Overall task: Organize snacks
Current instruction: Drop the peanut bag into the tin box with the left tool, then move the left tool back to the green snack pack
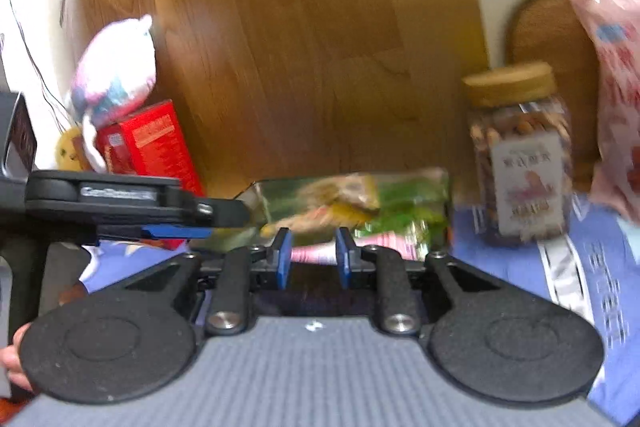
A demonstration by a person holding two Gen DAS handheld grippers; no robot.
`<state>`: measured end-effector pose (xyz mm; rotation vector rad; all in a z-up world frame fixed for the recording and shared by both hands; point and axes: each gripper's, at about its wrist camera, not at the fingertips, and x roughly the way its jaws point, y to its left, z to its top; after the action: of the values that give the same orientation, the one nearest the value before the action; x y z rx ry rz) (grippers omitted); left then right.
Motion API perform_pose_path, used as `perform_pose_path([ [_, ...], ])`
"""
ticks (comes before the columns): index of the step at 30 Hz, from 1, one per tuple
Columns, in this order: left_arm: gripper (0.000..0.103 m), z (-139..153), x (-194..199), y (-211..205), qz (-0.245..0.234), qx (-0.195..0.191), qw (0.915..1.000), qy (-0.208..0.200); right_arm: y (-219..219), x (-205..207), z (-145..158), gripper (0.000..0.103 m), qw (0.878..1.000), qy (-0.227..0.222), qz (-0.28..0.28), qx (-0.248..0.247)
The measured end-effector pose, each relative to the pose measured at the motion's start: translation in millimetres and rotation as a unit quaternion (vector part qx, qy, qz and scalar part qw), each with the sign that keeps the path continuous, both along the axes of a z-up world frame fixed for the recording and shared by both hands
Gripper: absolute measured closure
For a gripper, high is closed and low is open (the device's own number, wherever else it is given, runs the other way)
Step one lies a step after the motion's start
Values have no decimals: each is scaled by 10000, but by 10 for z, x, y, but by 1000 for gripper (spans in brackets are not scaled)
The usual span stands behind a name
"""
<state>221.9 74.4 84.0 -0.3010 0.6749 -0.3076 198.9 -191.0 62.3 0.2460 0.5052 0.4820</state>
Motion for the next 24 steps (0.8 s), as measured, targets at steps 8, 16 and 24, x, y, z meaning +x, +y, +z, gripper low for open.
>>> perform_pose_path([
  [8, 39, -259, -754, 129, -340, -336, 9977, 476, -490, -610, -446, 74, 9913, 1116, 196, 669],
  [16, 39, -330, -1390, 96, -548, -519, 9953, 599, -412, -1281, -555, 75, 9836, 1392, 744, 877],
  [24, 39, -319, -1544, -162, -863, -325, 9934, 680, -228, -1782, -363, 60, 9962, 388, 736, -265],
])
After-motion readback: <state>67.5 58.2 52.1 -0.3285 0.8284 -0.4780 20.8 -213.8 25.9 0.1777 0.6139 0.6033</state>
